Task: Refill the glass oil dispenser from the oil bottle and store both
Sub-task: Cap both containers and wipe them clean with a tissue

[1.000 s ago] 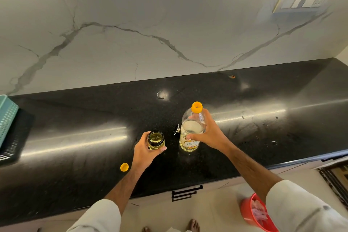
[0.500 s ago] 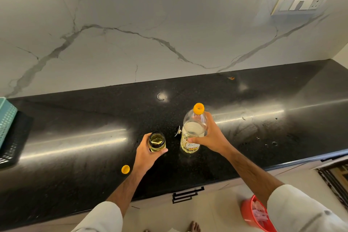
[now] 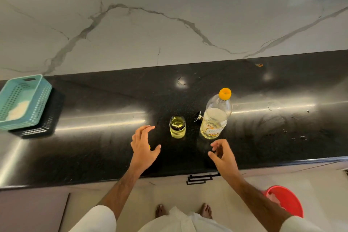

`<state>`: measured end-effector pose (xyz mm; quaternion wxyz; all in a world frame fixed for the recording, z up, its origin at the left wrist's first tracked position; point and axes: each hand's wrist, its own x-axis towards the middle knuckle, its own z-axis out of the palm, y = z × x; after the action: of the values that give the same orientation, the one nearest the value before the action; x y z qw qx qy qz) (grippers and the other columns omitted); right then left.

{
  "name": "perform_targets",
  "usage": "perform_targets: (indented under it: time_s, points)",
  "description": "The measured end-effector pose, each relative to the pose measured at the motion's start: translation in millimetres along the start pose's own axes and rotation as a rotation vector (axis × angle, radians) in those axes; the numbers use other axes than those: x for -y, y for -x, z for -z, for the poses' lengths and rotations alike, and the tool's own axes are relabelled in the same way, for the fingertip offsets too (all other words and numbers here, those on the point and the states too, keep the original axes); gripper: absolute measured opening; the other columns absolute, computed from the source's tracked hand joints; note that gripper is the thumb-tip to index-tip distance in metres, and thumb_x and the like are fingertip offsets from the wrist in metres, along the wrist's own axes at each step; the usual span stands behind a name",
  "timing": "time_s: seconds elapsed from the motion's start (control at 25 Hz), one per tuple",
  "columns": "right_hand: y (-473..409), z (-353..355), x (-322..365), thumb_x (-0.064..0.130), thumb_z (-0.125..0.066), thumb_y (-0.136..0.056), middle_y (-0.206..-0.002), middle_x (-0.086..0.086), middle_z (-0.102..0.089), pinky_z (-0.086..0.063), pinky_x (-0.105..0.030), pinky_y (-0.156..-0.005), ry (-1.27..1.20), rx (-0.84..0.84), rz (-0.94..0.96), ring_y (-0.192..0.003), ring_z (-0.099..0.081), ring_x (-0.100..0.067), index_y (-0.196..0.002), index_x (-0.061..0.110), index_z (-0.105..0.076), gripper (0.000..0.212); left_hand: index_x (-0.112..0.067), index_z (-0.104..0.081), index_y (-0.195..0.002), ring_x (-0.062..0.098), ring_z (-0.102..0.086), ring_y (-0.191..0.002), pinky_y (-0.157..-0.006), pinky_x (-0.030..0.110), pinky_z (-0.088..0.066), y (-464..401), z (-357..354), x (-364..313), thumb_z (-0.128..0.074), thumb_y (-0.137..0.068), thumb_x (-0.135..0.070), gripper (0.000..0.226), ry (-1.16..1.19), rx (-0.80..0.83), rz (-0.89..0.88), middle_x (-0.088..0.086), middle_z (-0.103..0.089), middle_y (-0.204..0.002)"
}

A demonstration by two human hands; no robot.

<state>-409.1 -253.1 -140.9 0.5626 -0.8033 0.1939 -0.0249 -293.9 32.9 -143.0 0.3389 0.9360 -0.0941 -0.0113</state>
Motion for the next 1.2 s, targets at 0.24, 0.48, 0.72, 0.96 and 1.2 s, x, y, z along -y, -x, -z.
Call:
perform_targets:
  time_s: [0.24,0.48,0.72,0.96,1.2]
  points:
    - [-2.1,-58.6,10.8,-0.001,-0.068,-0.094,-0.094,0.002,-0.065,-0.056,-0.024,-0.081,0.098,0.291,0.077,-0.087,-0.064,-0.01,-0.104,0.025,-0.063,0.028,-0.031,-0.057,-0.128,0.018,-0.054,-0.112,-0.101,0.046,-0.047,17.8,15.1,51.7,-0.084,-0.079,-0.031,0.056,-0.07,0.138,0.146,-0.008,-0.047,-0.126]
    - [-8.7,-91.3,23.8,0.002,-0.066,-0.096,-0.098,0.002,-0.064,-0.053,-0.016,-0.081,0.137,0.369,0.081,-0.09,-0.063,-0.01,-0.107,0.023,-0.062,0.024,-0.032,-0.061,-0.116,0.01,-0.058,-0.096,-0.09,0.044,-0.054,18.3,15.2,56.2,-0.079,-0.086,-0.028,0.035,-0.061,0.151,0.016,-0.013,-0.051,-0.11]
    - [-11.9,-100.9,50.9,0.014,-0.068,-0.098,-0.106,0.007,-0.069,-0.054,-0.02,-0.088,0.05,0.385,0.07,-0.1,-0.066,-0.004,-0.119,0.025,-0.066,0.024,-0.039,-0.059,-0.103,0.008,-0.062,-0.089,-0.084,0.043,-0.054,14.9,30.2,17.5,-0.079,-0.084,-0.034,0.028,0.148,0.049,-0.092,-0.019,-0.061,-0.1]
    - [-14.3,-68.4,119.4,0.024,-0.063,-0.101,-0.11,-0.002,-0.077,-0.061,-0.032,-0.089,-0.355,0.301,0.078,-0.102,-0.074,-0.02,-0.125,0.016,-0.068,0.026,-0.026,-0.063,-0.109,0.018,-0.067,-0.094,-0.079,0.04,-0.057,-14.5,59.6,-74.8,-0.078,-0.083,-0.03,0.03,0.421,-0.013,-0.33,-0.014,-0.067,-0.106]
    - [-10.2,-9.5,172.4,0.028,-0.065,-0.096,-0.109,-0.012,-0.077,-0.061,-0.032,-0.089,-0.549,0.149,0.147,-0.104,-0.074,-0.026,-0.124,0.006,-0.07,0.036,-0.028,-0.063,-0.108,0.02,-0.064,-0.096,-0.08,0.04,-0.052,-41.7,66.6,-136.1,-0.078,-0.082,-0.038,0.032,0.482,0.008,-0.518,-0.012,-0.066,-0.107]
